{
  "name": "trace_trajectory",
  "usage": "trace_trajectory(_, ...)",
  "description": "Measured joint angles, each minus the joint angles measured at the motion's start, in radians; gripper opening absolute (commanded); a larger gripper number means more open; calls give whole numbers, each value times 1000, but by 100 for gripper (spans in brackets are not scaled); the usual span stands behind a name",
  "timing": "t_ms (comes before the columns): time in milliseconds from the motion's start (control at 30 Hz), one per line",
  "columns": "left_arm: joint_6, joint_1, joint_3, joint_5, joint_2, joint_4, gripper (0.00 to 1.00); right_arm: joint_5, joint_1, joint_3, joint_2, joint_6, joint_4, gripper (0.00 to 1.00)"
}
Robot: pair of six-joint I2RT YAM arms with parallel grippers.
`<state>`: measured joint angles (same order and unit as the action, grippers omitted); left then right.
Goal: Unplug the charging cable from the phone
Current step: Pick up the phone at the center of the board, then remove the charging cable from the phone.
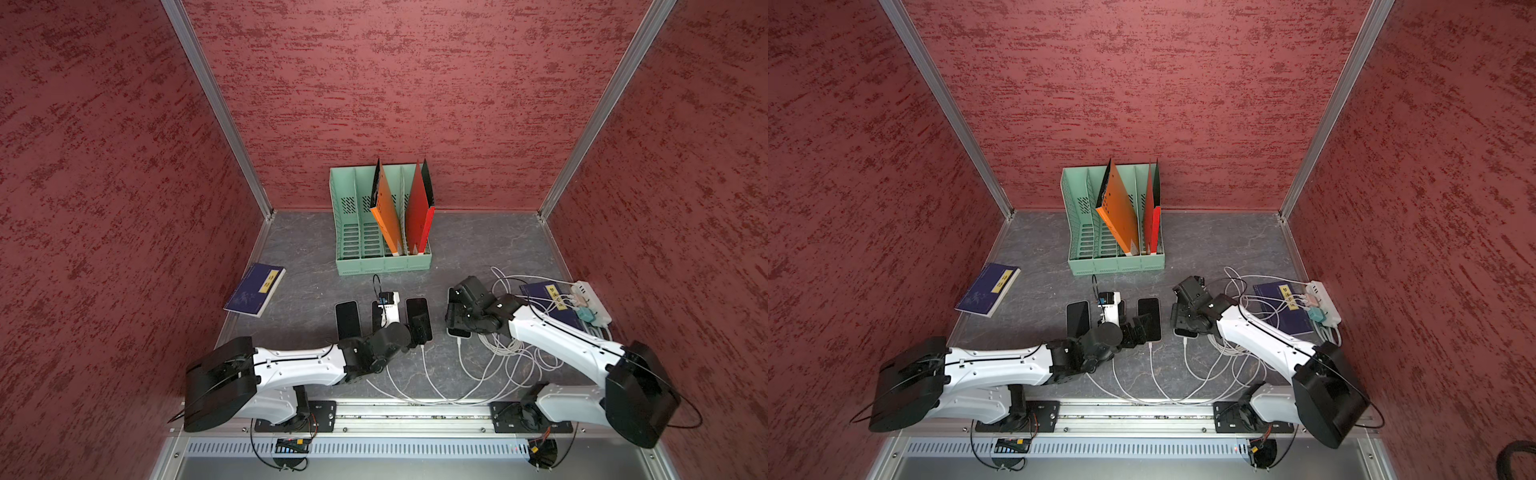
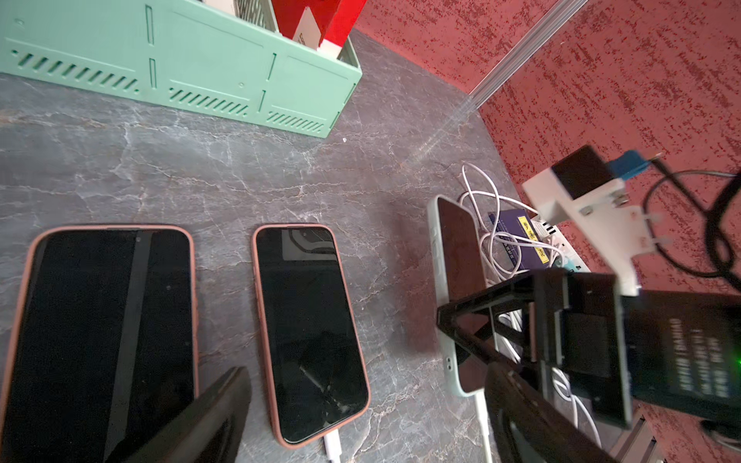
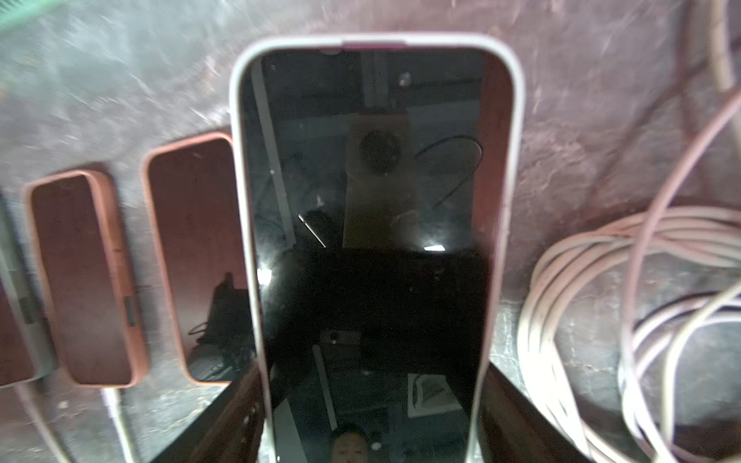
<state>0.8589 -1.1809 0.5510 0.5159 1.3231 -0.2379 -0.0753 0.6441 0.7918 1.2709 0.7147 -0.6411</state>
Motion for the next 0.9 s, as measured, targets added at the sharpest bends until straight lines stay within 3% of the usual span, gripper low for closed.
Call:
trace_trajectory(200,-31,-50,-16,-54,86,-169,79,-5,0,0,-24,8,-11,50)
trace_trajectory(400,-63,-66,-31,-184,178,-369,57,-5,0,5,-34,20,-35,50)
trace_trajectory(733,-38,-66,-29,-305,227,-422,47,-5,0,26,-58,45,-45,50)
trace_trajectory(900,-28,-66,-29,-339,235,-444,50,-12,0,27,-67,64,-45,50)
